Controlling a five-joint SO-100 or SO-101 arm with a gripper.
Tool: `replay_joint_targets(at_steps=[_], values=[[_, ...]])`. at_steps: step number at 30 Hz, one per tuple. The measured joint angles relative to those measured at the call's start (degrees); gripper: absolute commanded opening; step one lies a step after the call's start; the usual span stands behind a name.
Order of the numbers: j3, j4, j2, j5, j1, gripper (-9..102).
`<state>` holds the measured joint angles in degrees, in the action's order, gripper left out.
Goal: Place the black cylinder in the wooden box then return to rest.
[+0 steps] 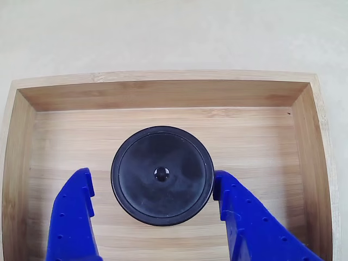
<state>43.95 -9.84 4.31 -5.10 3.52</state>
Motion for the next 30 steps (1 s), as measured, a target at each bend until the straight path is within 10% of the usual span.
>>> replay_joint_targets(at_steps=[18, 30], values=[[0.0, -0.7, 8.5, -6.7, 0.0, 36], [2.9, -15.1, 24.9, -3.1, -1.6, 31]])
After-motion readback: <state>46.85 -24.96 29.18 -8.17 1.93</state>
